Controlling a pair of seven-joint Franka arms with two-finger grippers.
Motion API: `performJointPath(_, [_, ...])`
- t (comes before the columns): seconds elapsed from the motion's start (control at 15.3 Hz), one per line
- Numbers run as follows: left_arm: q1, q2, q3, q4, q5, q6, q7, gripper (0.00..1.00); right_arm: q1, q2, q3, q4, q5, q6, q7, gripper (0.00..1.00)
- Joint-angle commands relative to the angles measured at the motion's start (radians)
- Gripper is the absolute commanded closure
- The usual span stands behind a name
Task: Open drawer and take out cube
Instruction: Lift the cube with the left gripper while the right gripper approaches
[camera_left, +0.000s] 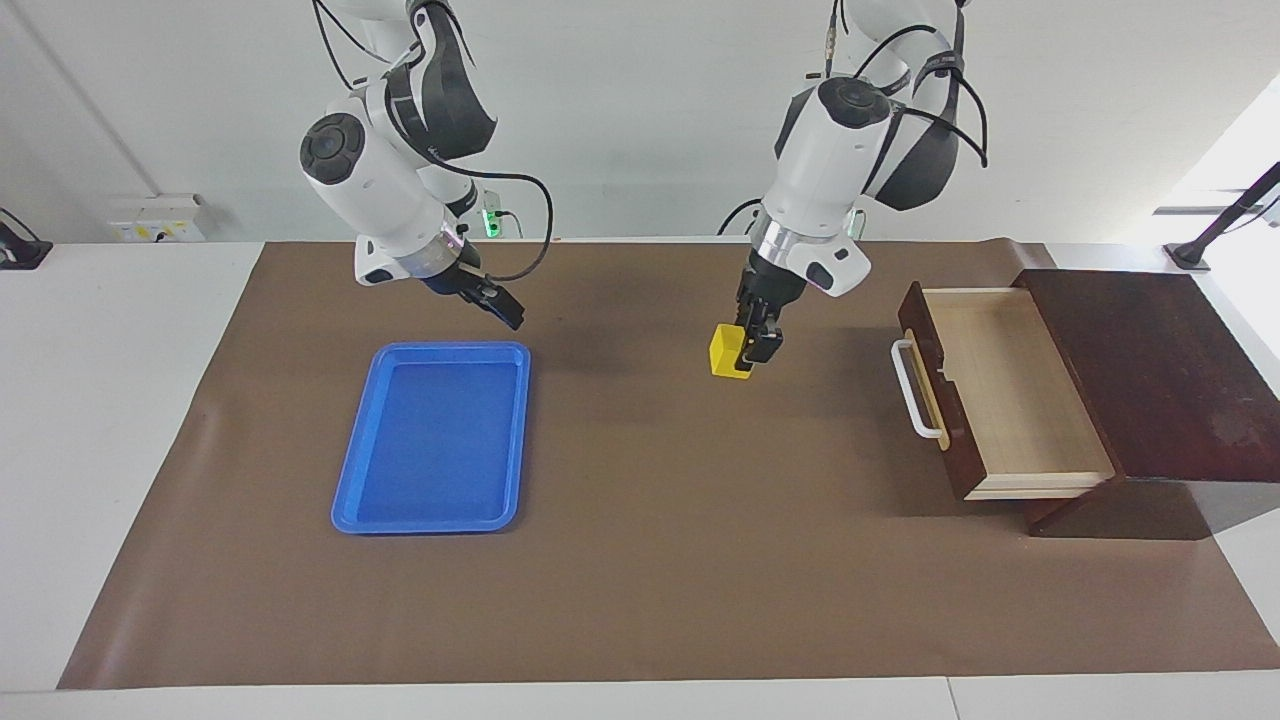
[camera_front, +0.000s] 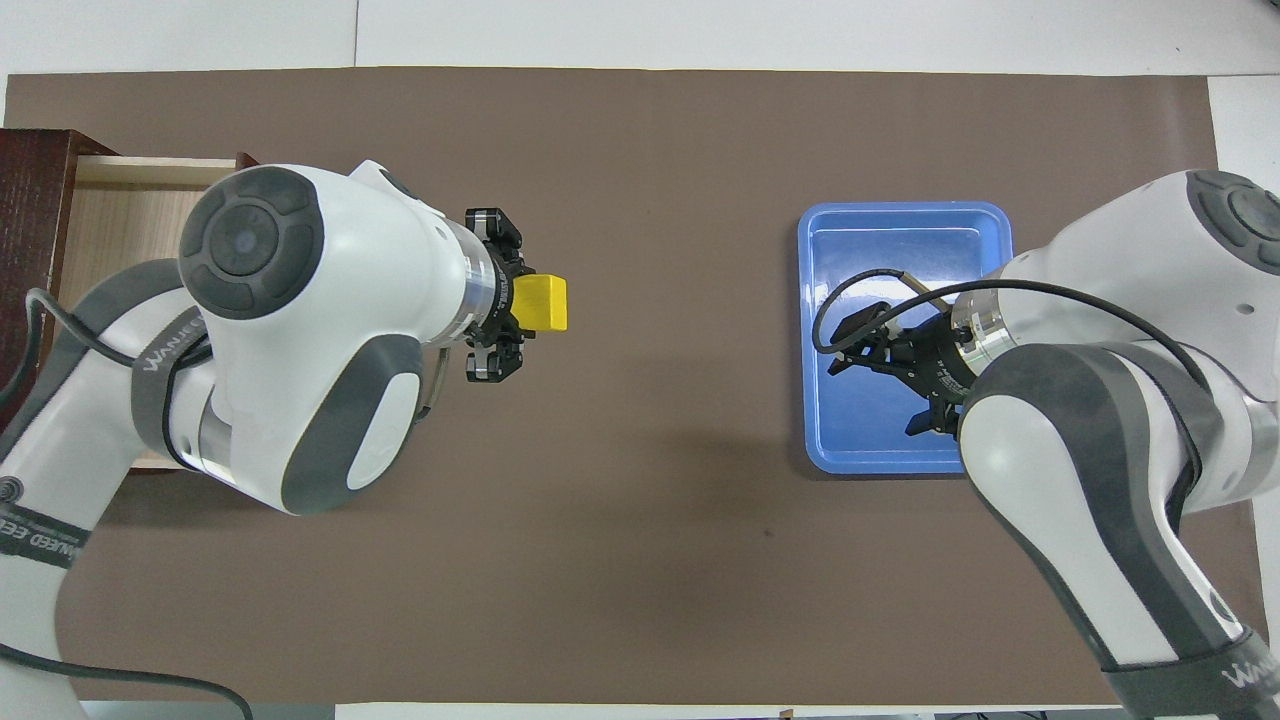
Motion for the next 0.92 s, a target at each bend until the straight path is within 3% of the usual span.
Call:
performJointPath(0.0, [-0.095, -0.01, 0.019, -0.009, -0.005, 0.014, -0.153, 1.0, -0.005, -0.016, 0.001, -0.019, 0.025, 0.02, 0.007, 0.0])
performJointPath(0.26, [-0.141, 0.073, 0.019, 0.06, 0.07, -0.023, -0.329, 1.0, -0.005, -0.008, 0.001, -0.019, 0.036, 0.022, 0.022, 0.0])
performJointPath(0.85, [-0.143, 0.072, 0.019, 0.057, 0.08, -0.057, -0.332, 1.0, 0.064, 0.11, 0.001, -0.037, 0.252, 0.16, 0.268, 0.0])
